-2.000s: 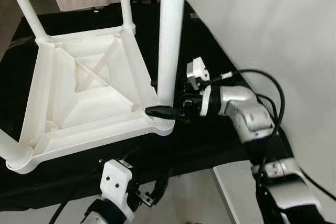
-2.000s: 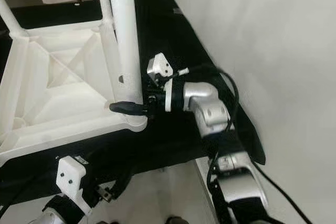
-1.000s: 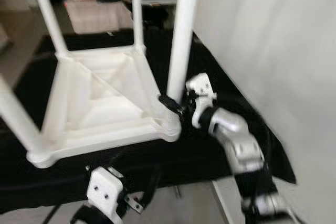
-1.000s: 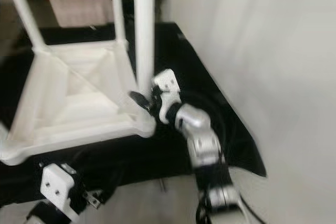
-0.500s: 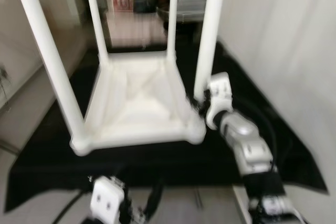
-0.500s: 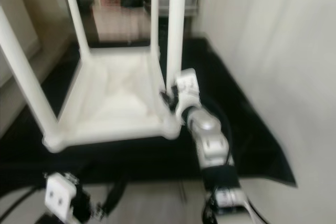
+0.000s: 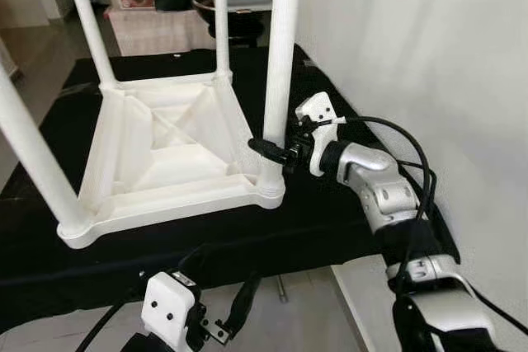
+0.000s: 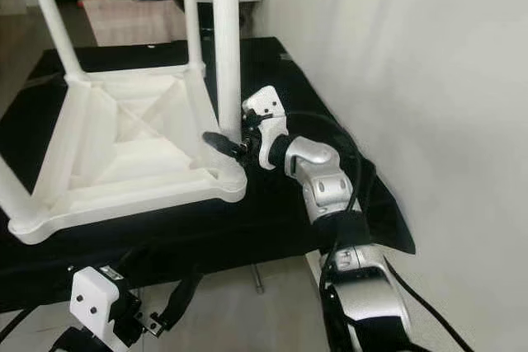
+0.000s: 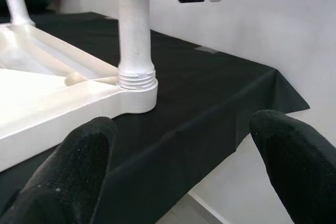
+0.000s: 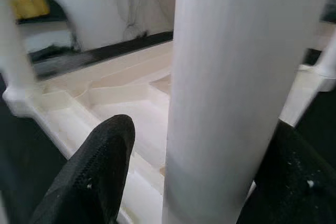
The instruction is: Building children table
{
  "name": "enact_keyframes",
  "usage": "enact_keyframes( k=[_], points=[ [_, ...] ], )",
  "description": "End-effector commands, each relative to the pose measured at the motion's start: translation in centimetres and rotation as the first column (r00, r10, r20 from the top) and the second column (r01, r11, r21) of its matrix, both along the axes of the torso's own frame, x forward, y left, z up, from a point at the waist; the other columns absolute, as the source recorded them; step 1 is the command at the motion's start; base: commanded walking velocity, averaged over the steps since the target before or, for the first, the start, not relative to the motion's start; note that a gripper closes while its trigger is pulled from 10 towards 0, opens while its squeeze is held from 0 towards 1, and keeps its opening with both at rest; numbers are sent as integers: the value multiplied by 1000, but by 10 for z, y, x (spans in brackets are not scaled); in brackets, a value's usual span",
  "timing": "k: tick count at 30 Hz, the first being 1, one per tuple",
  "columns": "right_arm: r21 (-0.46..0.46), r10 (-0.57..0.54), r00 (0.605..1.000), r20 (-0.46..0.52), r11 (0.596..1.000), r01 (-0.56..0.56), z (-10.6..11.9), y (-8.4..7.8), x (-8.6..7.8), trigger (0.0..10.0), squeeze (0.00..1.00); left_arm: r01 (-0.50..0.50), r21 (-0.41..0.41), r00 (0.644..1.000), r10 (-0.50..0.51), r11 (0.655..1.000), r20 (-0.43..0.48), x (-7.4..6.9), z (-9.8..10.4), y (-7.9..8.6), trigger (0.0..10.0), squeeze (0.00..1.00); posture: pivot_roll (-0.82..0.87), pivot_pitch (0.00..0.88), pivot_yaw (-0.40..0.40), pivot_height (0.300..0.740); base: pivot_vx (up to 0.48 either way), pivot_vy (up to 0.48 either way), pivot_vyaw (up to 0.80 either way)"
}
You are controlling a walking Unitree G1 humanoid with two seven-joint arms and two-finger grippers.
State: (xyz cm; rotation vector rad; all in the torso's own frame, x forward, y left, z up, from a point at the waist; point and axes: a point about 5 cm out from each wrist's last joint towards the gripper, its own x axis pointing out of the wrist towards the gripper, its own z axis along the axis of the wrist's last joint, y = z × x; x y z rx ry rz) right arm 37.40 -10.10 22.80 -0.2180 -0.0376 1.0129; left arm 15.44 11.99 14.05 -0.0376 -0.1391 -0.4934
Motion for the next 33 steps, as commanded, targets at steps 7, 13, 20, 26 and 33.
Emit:
enact_keyframes(
  k=[7,13,20,26,33],
  points=[
    [-120,176,984,-7,977,-175,3,6,4,9059,0,39,-7,999,-39,999,-32,-11,0,-7,10000,0,11,170,-69,740,0,0,0],
    [-105,229,973,-31,967,-231,3,7,4,0,0,57,-19,997,-58,998,-43,-14,0,-9,10000,0,13,180,-66,740,0,0,0],
    [-87,280,958,-54,955,-284,1,3,2,0,0,78,-35,996,-80,996,-49,-16,1,-11,10000,0,3,190,-67,740,0,0,0],
    [-27,-164,982,-89,986,162,-27,-6,6,0,0,90,-55,995,-93,994,-48,-16,4,-11,10000,0,-37,218,-78,740,0,0,0],
    [3,-544,817,-194,832,554,-69,-1,-40,0,0,92,-54,995,-94,994,-44,-15,6,-9,10000,0,-43,226,-59,740,0,0,0]
  ],
)
